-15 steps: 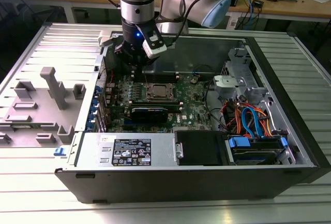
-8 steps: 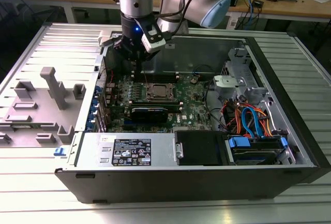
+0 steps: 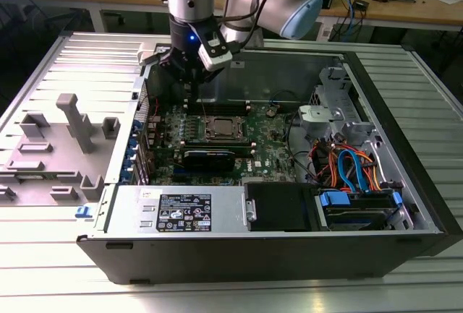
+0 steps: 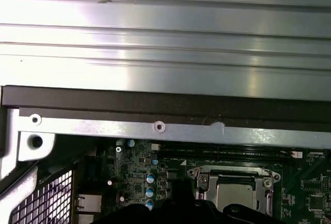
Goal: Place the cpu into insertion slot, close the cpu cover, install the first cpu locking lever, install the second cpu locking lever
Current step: 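Install the first cpu locking lever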
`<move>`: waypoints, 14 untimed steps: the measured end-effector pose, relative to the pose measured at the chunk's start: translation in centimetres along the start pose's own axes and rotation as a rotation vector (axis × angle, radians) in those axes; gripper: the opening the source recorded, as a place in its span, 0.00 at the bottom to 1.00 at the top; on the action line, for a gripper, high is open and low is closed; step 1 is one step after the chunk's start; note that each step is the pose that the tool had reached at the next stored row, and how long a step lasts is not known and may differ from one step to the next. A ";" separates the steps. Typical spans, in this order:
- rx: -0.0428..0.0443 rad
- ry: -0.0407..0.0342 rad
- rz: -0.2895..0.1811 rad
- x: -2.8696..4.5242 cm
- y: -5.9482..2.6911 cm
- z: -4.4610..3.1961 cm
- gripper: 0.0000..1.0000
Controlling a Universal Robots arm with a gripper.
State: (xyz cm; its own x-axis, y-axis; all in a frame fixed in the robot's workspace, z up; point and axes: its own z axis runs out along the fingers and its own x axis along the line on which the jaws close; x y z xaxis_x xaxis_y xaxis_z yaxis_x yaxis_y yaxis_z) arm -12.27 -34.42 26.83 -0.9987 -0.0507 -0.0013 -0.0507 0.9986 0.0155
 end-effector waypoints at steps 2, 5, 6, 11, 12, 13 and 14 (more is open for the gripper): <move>0.0002 0.0000 0.000 -0.30 0.02 -0.02 0.11; 0.0003 0.0000 0.000 -0.83 -0.01 -0.02 0.11; 0.0003 0.0001 0.000 -1.00 -0.02 -0.02 0.11; 0.0002 0.0000 0.000 -2.12 -0.08 0.05 0.11; 0.0003 0.0000 0.000 -2.27 -0.09 0.08 0.11; 0.0001 -0.0001 0.000 -2.40 -0.09 0.12 0.11; 0.0002 0.0000 0.000 -2.60 -0.11 0.20 0.11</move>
State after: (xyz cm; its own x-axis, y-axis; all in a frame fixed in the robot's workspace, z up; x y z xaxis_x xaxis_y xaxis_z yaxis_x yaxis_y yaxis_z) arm -9.67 -34.39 26.63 -0.9987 -0.0506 -0.0013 -0.0507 0.9986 0.0153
